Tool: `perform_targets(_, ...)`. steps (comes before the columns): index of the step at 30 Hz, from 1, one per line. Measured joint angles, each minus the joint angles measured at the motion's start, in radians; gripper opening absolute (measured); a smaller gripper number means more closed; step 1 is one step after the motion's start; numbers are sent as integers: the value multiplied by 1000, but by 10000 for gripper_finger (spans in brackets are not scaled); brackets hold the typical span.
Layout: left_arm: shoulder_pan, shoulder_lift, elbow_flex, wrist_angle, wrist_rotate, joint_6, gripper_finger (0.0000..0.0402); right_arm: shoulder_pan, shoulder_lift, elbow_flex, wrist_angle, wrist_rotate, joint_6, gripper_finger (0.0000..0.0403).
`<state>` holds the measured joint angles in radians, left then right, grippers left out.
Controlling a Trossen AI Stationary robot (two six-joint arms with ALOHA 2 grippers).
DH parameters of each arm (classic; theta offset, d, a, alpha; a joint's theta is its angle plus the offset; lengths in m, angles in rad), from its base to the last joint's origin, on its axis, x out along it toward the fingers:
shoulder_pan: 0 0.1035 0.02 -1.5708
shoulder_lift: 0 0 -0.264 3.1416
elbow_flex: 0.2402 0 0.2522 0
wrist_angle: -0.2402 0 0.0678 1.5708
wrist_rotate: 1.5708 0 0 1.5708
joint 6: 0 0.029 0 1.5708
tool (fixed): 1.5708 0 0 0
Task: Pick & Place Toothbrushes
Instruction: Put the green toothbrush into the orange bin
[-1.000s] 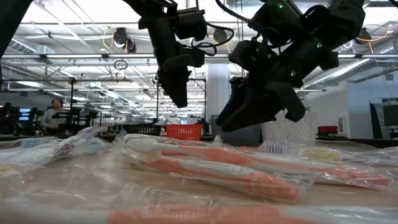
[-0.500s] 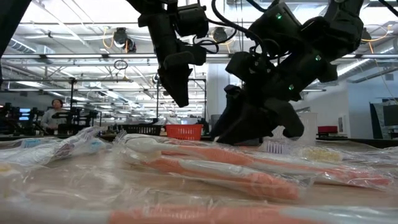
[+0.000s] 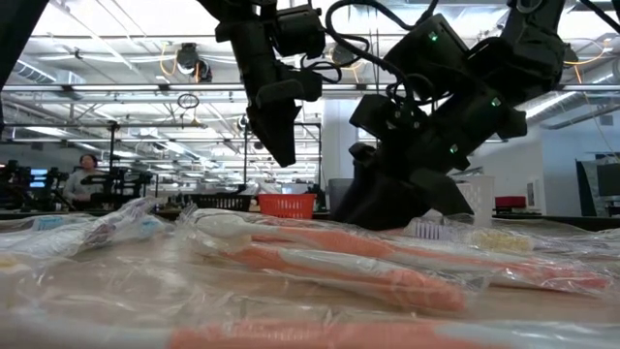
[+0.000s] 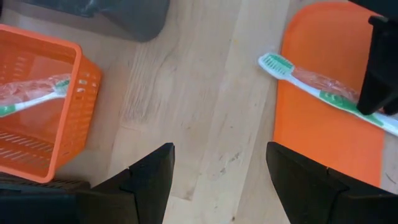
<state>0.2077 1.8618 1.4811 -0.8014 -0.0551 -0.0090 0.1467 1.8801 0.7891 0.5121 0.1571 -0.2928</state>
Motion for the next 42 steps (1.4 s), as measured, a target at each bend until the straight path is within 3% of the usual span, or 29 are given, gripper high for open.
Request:
perform_targets(3,0,0,0,1,0,0,253,-1,0,0,-4,3,0,36)
perform_targets(5,0,0,0,2,0,0,253,-1,-2,0,-8,3,-4,11)
perform_targets(12,0,0,0,20,0,0,253,-1,-36,-3,-17,14,3,1)
perform_targets(21,0,0,0,29,0,0,253,2,-172,-3,-69,26,2,1)
perform_targets(28,0,0,0,28,0,-4,253,2,-176,-3,-106,18,49,0)
perform_targets(35,0,0,0,28,0,-11,253,-1,-176,-3,-151,-83,77,0)
perform_targets(42,0,0,0,29,0,-19,253,-6,-143,-2,-182,-81,135,18)
